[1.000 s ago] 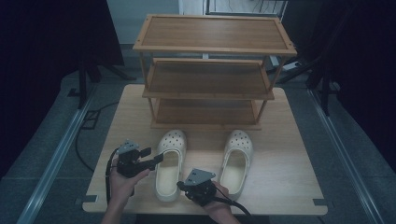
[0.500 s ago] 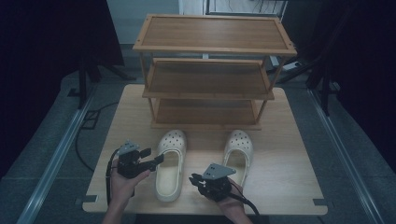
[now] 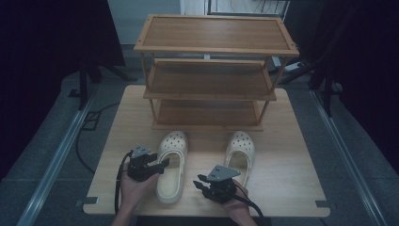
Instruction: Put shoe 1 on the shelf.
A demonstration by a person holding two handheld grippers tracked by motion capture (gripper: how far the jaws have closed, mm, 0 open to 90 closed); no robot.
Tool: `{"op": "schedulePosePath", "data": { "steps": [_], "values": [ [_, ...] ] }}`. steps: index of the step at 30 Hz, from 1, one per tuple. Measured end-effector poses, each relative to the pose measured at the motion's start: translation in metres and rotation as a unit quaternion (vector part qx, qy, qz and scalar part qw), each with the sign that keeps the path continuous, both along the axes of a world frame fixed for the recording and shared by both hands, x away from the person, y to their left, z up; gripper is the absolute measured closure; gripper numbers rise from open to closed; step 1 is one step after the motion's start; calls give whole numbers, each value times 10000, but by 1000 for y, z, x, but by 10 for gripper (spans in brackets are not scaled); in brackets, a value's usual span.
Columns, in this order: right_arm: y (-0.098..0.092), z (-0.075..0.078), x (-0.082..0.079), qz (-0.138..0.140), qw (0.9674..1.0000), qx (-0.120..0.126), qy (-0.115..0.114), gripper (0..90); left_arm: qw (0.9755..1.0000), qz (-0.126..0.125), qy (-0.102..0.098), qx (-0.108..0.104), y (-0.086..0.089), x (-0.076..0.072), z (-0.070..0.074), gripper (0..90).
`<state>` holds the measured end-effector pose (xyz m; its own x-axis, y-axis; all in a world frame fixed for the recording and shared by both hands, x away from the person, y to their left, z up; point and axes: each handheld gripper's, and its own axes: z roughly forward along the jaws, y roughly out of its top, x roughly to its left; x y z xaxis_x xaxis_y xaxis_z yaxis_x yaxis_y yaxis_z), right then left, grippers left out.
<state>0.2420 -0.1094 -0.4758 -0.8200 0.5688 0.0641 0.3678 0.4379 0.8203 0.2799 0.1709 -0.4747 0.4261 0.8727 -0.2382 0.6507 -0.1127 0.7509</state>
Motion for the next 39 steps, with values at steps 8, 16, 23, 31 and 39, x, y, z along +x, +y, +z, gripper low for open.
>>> {"op": "schedulePosePath", "data": {
  "steps": [8,16,23,31,39],
  "values": [
    [1,-2,0,15,10000,-40,19,699,9996,156,-120,211,-3,-1,-3,612],
    [0,-2,1,3,10000,-42,-2,698,9968,382,-396,580,-6,-5,1,732],
    [-3,0,1,-41,10000,-15,-41,699,9975,437,-418,353,4,-4,3,741],
    [-4,0,1,-63,9999,-9,-79,699,9976,433,-520,175,11,-6,10,743],
    [-5,0,1,-84,9999,-15,-76,699,9969,464,-632,93,16,-8,16,744]
  ]
}}
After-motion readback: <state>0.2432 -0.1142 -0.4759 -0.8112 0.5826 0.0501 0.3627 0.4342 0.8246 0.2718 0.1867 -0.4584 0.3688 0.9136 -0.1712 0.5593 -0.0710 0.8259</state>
